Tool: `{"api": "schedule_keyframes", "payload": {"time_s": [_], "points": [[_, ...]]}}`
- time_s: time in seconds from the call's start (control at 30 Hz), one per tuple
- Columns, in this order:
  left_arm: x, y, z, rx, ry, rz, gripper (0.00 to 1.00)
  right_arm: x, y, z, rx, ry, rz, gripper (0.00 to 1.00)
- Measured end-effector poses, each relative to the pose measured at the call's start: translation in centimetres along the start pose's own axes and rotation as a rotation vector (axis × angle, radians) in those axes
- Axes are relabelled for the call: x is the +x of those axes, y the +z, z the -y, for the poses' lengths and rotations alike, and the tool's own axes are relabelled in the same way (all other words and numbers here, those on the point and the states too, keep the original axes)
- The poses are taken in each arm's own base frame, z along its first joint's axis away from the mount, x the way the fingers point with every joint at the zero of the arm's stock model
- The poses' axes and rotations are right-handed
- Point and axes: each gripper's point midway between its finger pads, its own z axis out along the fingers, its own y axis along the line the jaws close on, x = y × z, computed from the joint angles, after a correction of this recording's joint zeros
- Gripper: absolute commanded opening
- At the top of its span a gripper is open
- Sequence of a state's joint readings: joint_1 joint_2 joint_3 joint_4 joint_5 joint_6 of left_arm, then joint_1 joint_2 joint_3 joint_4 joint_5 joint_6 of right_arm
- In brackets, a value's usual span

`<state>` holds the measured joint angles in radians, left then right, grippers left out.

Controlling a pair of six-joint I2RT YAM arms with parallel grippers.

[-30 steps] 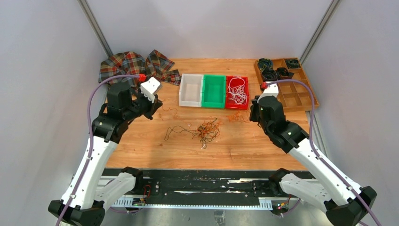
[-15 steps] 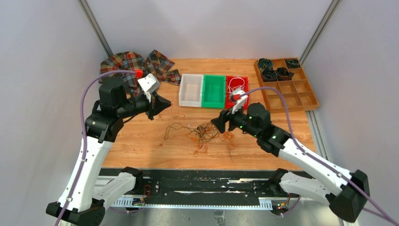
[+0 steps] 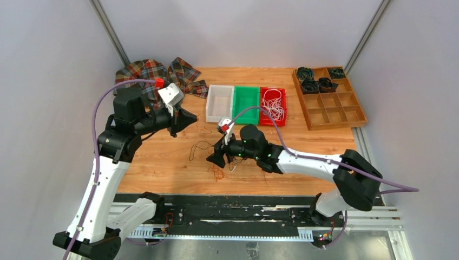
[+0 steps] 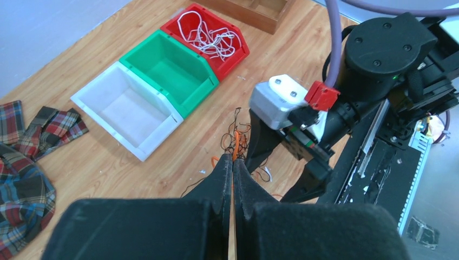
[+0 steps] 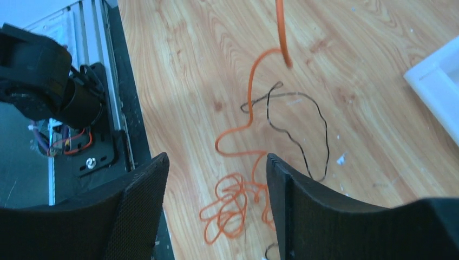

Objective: Untangle the cables
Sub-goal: Untie the cable.

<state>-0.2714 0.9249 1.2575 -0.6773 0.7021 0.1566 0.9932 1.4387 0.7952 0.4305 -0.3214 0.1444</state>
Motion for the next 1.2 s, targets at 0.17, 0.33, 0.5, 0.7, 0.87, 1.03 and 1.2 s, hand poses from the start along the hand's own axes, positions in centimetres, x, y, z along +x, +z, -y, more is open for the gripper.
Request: {"api": "schedule_keyframes", "payload": {"time_s": [0.17,0.33,0.5,0.7,0.87,1.03,1.2], "points": [[0.1,0.0,0.0,-0.003,-0.002,-0.003,0.01,-0.9,2.6,0.6,0.012,-0.001,0.036,0.31],[0.1,-0.1,-0.1,-0.007,-0.003,-0.006,0.01,-1.0,3.4,1.2,0.042,0.017,0.056,0.01],[0.2,-0.1,-0.4,-0.022,0.010,-0.009,0.40,-3.5,2.5,1.2,0.068,0.019,0.117,0.00],[2.0,0.3,-0.7,-0.030,0.007,-0.038,0.69,-10.0,-1.3,-0.5,0.054,0.004,0.281,0.00],[4.3,0.8,0.4,0.059,0.017,-0.078,0.71,-14.5,-4.0,-2.0,0.032,0.005,0.396,0.00],[6.5,1.1,2.4,0.190,0.021,-0.097,0.71,-16.1,-4.8,-2.8,0.003,0.042,0.432,0.01],[7.0,1.1,3.7,0.264,0.003,-0.090,0.71,-17.5,-4.8,-4.1,-0.066,0.091,0.445,0.01]]}}
